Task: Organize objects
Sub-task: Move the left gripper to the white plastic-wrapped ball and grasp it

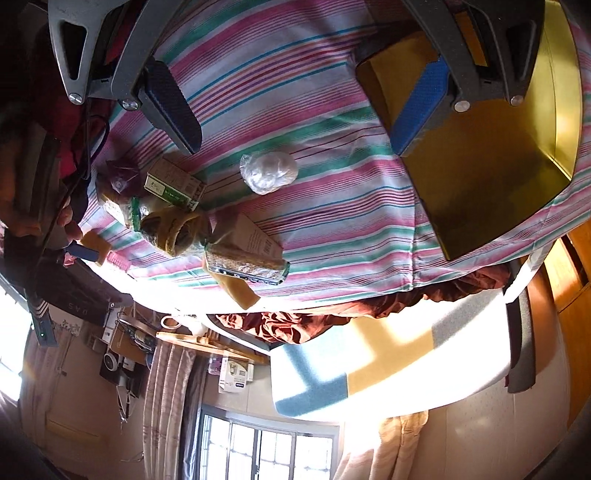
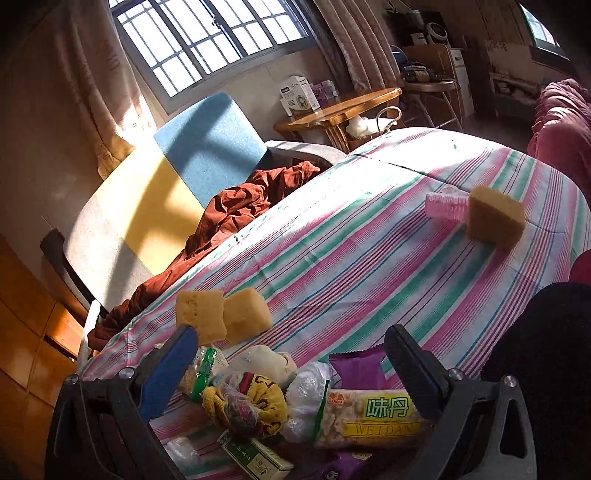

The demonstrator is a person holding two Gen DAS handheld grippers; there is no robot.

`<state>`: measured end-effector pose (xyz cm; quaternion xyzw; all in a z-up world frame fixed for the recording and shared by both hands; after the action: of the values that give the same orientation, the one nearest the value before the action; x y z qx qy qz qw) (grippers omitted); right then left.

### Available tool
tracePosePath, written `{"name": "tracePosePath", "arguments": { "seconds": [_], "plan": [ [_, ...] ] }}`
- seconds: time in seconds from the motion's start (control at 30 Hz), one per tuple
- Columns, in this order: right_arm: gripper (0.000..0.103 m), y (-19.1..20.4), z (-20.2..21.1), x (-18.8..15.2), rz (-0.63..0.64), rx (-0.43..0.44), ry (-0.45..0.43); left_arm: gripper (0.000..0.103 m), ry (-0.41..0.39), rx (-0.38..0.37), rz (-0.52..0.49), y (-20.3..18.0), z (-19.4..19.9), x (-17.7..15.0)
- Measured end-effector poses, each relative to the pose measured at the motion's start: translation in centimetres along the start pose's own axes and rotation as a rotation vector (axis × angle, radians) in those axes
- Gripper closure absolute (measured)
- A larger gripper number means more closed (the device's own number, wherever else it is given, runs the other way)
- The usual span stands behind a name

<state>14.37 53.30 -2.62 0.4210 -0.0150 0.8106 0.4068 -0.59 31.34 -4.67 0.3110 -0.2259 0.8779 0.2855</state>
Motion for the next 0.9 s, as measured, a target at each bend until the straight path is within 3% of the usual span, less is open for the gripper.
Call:
{"name": "tracePosePath", "arguments": {
  "seconds": [0.1, 0.23, 0.53, 0.57, 0.63, 0.7, 0.73, 0.9],
  "plan": [
    [0.0, -0.1, -0.1, -0.1, -0.031, 0.024, 0.001, 0.0, 0.03, -0.001, -0.028, -1.9, -2.6, 0.2],
    [0.0, 0.0, -0.5, -0.3, -0.037, 0.043, 0.018, 0.0, 0.048, 0.052, -0.096, -3.1, -6.0, 0.3],
    [0.0, 0.5, -0.9, -0.5, -0.01, 0.049, 0.033, 0.002, 0.1, 0.087, -0.029, -2.0, -11.7, 0.7],
    [0.0, 0.5, -0.9, -0.5, -0.01, 0.047, 0.034, 0.005, 0.105, 0.088, -0.023, -2.0, -12.1, 0.6],
    [0.0, 0.4, -1.0, -0.6, -0.01, 0.043, 0.038, 0.024, 0.115, 0.093, -0.034, -2.1, -12.9, 0.3],
    [0.0, 0.5, -1.0, -0.5, -0.008, 0.038, 0.04, 0.036, 0.135, 0.09, -0.032, -2.1, -13.6, -0.3],
    [0.0, 0.5, -1.1, -0.5, -0.004, 0.036, 0.041, 0.047, 0.106, 0.086, -0.035, -2.2, -13.3, -0.4],
    [0.0, 0.9, -1.2, -0.6, 0.02, 0.028, 0.049, 0.061, 0.055, 0.073, -0.091, -3.1, -12.0, -1.9]
  ]
}}
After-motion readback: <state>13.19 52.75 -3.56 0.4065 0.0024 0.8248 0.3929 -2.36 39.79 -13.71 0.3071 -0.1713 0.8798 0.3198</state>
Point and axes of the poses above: each gripper's, at about its wrist camera, not at the fingertips, and z roughly against the way its jaws point, y to its left, x to its top, the point moved 7 cm from there along -z, roughly the way its jaws point, and after that the axes turned 14 degrees about z, right-handed, at the moved point
